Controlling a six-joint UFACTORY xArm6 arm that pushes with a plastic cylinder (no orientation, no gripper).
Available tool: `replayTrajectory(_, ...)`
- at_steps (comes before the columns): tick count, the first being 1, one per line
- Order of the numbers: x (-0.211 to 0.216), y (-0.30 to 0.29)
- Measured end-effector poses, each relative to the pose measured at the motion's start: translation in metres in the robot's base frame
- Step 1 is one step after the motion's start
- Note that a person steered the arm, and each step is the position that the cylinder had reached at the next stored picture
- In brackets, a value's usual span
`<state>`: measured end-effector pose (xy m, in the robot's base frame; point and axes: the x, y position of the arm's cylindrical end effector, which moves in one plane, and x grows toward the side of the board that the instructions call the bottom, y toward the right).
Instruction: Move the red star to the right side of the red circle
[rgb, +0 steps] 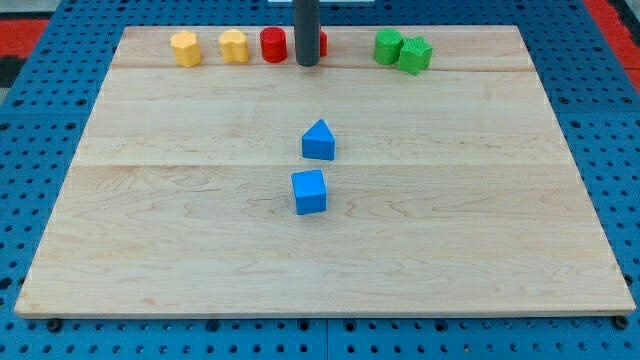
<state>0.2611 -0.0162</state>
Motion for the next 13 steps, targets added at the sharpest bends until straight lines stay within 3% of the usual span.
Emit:
replayTrajectory(3, 0.025, 0.036)
replayTrajectory(9, -0.067, 0.056)
replayTrajectory(13, -0.067, 0.039)
